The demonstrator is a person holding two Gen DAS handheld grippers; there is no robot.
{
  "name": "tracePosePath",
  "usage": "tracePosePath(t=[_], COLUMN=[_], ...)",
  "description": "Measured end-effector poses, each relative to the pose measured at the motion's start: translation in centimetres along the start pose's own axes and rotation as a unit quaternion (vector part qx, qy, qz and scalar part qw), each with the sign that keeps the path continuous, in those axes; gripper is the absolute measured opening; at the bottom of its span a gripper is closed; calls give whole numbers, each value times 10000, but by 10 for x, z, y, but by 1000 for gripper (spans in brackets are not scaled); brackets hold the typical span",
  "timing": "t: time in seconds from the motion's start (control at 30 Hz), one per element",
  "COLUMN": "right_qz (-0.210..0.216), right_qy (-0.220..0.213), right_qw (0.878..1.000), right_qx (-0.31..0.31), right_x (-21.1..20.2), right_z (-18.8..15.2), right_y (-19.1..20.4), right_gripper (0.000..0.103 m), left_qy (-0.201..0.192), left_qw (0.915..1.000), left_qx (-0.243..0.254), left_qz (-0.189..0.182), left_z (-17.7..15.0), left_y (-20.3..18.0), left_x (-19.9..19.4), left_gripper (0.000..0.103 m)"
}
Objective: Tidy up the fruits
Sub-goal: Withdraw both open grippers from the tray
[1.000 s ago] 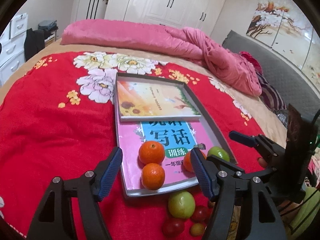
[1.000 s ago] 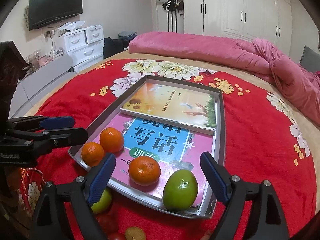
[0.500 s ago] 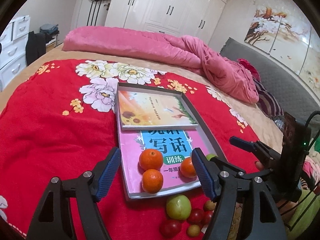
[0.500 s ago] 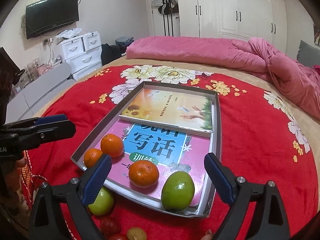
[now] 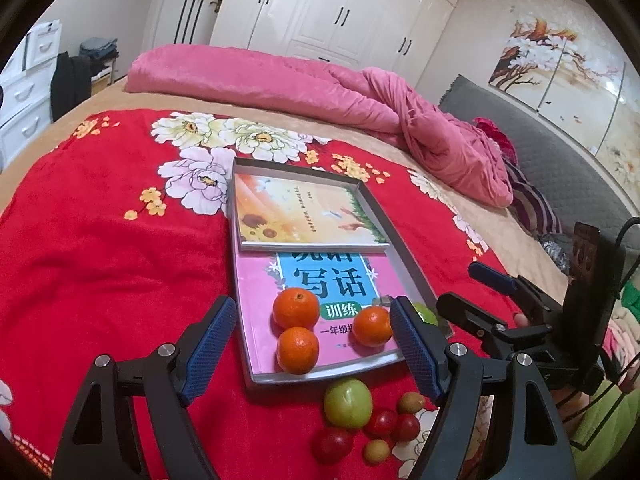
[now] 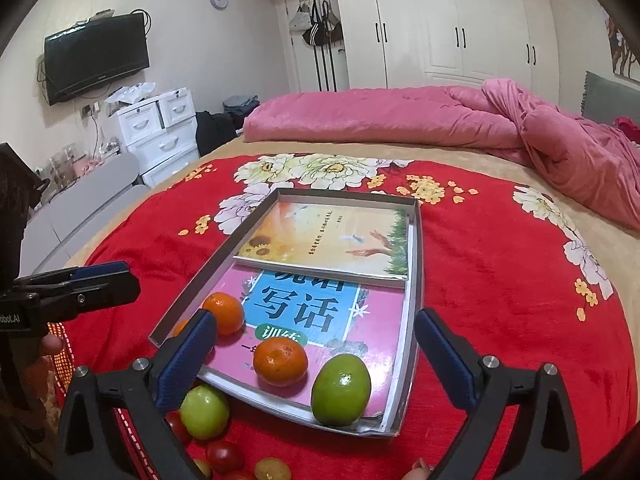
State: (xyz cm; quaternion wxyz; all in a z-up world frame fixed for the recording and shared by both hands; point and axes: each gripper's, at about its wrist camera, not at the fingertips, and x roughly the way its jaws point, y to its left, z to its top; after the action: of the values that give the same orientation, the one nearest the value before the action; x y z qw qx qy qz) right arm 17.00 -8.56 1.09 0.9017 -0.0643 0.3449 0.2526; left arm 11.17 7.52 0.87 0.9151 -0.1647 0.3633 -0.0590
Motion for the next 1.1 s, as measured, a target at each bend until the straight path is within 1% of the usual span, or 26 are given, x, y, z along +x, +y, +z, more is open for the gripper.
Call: tracePosePath(t=[0.13, 0.4, 0.77, 1.03, 1.1], right_qz=[8, -46, -156, -141, -142], right_qy=[-54, -30, 115, 191, 239], right_qw=[10000, 10000, 9998, 9996, 9995], right_qx=[-19, -42, -103, -142, -135], right_x=[-5, -14, -23, -27, -27], right_z=[0, -3, -13, -19, -22], right_y=[2, 4, 10, 16, 17], right_gripper=[101, 101, 101, 101, 101], left_qy=[84, 278, 418, 494, 523], left_qw=[10000, 9996, 9990, 9985, 9982], left_qx=[-26, 59, 161, 211, 264], left_qz=[38, 15, 48, 81, 137], left_z=[-2, -12, -21, -23, -24], left_y=[0, -8, -15, -17, -19], left_x=[-1, -1, -5, -8, -8], left_gripper=[80, 80, 80, 80, 80])
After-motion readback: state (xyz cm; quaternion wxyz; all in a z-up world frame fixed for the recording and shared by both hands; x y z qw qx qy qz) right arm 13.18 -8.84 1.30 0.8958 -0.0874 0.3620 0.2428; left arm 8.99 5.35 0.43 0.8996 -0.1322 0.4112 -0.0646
